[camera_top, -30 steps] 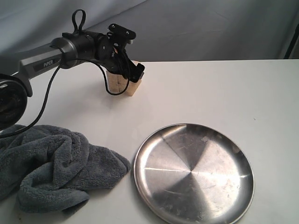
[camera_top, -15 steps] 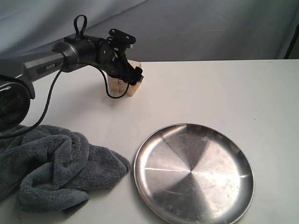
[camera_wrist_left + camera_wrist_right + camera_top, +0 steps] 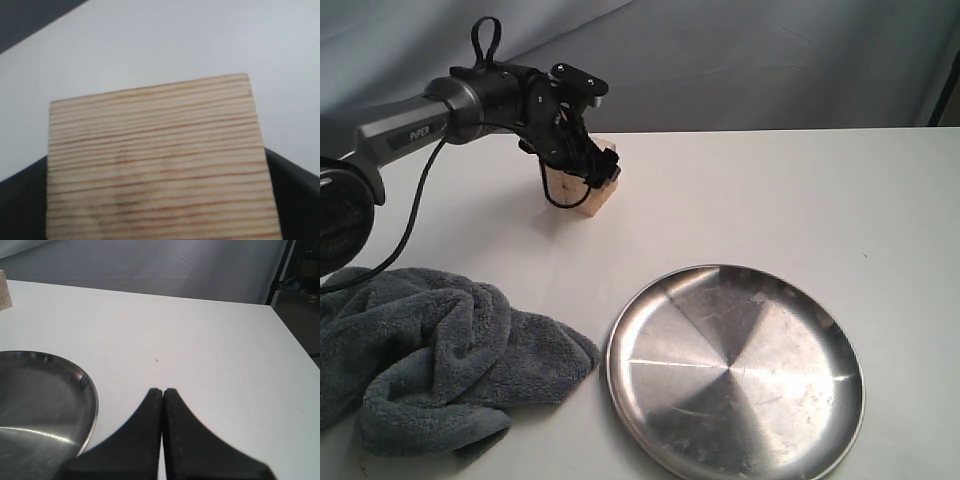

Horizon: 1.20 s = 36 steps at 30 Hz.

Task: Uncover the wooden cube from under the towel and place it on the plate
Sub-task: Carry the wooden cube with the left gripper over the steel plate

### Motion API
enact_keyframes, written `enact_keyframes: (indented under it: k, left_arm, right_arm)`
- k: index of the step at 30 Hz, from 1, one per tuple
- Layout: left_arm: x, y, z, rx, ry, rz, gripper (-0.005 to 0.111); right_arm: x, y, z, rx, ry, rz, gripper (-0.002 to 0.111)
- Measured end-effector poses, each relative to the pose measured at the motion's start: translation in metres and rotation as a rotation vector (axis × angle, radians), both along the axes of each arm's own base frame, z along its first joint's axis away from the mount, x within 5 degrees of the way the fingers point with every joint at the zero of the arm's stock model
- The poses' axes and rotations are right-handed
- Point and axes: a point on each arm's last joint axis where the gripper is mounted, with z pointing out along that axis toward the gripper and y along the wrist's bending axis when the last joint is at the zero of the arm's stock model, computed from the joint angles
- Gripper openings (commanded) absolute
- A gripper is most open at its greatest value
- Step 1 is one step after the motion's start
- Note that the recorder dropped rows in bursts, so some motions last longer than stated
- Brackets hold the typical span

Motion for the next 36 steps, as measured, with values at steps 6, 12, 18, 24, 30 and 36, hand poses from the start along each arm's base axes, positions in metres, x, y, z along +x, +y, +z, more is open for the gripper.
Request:
enact_keyframes:
  k: [6, 12, 18, 24, 30, 36]
  left_arm:
    - [-0.02, -0.003, 0.03, 0.037, 0.041, -0.033, 0.0]
    - [-0.066, -0.027, 0.064, 0.041, 0.038, -0.116, 0.0]
    - [-0.104, -0.014, 0.089, 0.056, 0.026, -0.14, 0.0]
    - [-0.151, -0.019, 0.118, 0.052, -0.006, -0.218, 0.0]
    - [-0.205, -0.037, 0.138, 0.042, -0.033, -0.338, 0.0]
    - [-0.251, -0.065, 0.143, 0.027, -0.032, -0.467, 0.0]
  right_arm:
    - [0.0, 0.0, 0.0, 0.0, 0.0, 0.0, 0.0]
    - [0.0, 0.0, 0.0, 0.0, 0.0, 0.0, 0.0]
    - [0.0, 0.0, 0.0, 0.0, 0.0, 0.0, 0.0]
    - [0.0, 0.0, 0.0, 0.0, 0.0, 0.0, 0.0]
    - [0.0, 0.0, 0.0, 0.0, 0.0, 0.0, 0.0]
    - [0.0, 0.0, 0.0, 0.0, 0.0, 0.0, 0.0]
